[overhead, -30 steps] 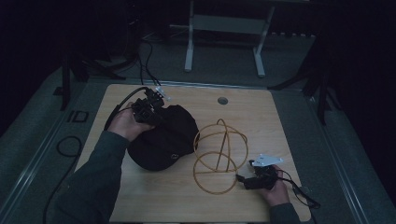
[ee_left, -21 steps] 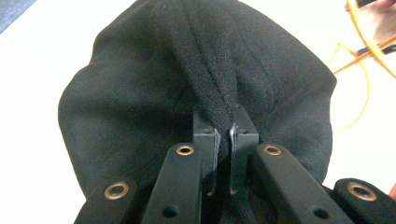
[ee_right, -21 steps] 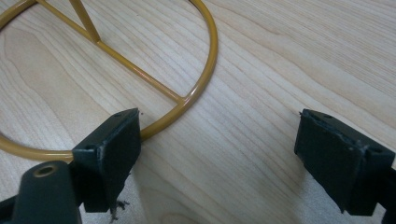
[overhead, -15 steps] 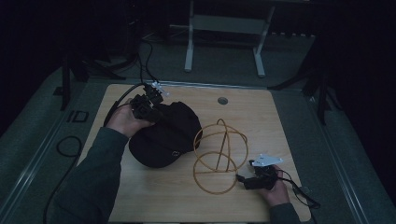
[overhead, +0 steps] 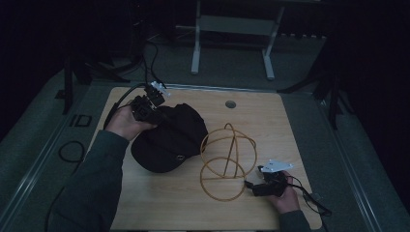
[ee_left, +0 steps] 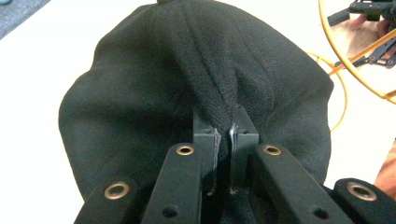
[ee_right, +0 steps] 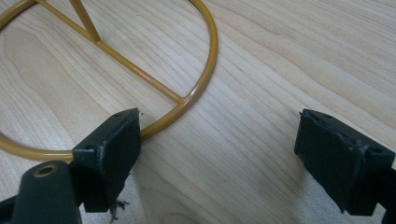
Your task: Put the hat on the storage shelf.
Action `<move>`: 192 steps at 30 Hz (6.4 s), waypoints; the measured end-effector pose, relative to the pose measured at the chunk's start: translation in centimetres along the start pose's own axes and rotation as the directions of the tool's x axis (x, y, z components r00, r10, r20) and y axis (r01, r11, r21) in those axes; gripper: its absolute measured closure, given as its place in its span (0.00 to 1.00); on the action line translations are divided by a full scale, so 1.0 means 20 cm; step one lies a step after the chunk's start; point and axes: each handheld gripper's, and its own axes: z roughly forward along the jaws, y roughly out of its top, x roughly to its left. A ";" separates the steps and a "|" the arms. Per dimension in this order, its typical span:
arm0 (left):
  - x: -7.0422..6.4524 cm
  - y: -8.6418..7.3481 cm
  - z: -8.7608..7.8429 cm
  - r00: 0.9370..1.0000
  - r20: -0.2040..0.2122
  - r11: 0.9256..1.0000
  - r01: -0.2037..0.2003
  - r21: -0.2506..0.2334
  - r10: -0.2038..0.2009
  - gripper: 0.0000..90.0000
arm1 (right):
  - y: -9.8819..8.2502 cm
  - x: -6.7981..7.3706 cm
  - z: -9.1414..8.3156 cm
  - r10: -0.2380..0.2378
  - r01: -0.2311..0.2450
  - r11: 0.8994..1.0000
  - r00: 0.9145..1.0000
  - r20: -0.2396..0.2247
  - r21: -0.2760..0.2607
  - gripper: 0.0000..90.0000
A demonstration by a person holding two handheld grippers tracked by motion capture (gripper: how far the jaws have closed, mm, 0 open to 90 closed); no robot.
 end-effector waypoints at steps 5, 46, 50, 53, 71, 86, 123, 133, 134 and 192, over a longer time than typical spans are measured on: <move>-0.01 0.02 -0.03 1.000 -0.001 1.000 -0.012 -0.010 0.012 0.94 | 0.00 0.00 0.00 0.000 0.000 1.000 1.000 0.000 0.001 0.16; 0.00 0.11 -0.19 0.999 -0.025 0.997 -0.040 -0.062 0.038 0.94 | 0.00 0.00 0.00 0.000 0.000 1.000 1.000 -0.001 0.001 0.16; 0.01 0.11 -0.21 0.999 -0.022 0.997 -0.034 -0.075 0.032 0.94 | 0.00 0.00 0.00 0.000 0.000 1.000 1.000 -0.001 0.001 0.16; 0.01 0.12 -0.22 0.999 -0.029 0.996 -0.042 -0.074 0.039 0.94 | 0.00 0.00 0.00 0.001 -0.001 1.000 1.000 -0.001 0.002 0.16; -0.02 0.17 -0.30 0.997 -0.030 0.993 -0.068 -0.100 0.065 0.94 | 0.00 0.00 0.00 -0.003 0.003 1.000 1.000 -0.001 0.000 0.16; -0.02 0.19 -0.35 0.996 -0.028 0.990 -0.088 -0.106 0.085 0.94 | 0.00 0.00 0.00 -0.003 0.003 1.000 1.000 -0.001 0.000 0.16; -0.05 0.28 -0.43 0.992 0.012 0.977 -0.121 -0.174 0.125 0.94 | 0.00 0.00 0.00 -0.005 0.005 1.000 1.000 0.000 0.002 0.16; -0.07 0.30 -0.43 0.991 0.014 0.975 -0.132 -0.176 0.137 0.94 | 0.00 0.00 0.00 -0.003 0.003 1.000 1.000 0.000 0.002 0.16; -0.08 0.31 -0.43 0.990 0.012 0.975 -0.134 -0.176 0.138 0.94 | 0.00 0.00 0.00 -0.003 0.003 1.000 1.000 0.000 0.003 0.16; -0.35 0.56 -0.41 0.964 0.088 0.932 -0.214 -0.293 0.249 0.94 | 0.00 0.00 0.00 0.000 0.000 1.000 1.000 -0.002 0.001 0.16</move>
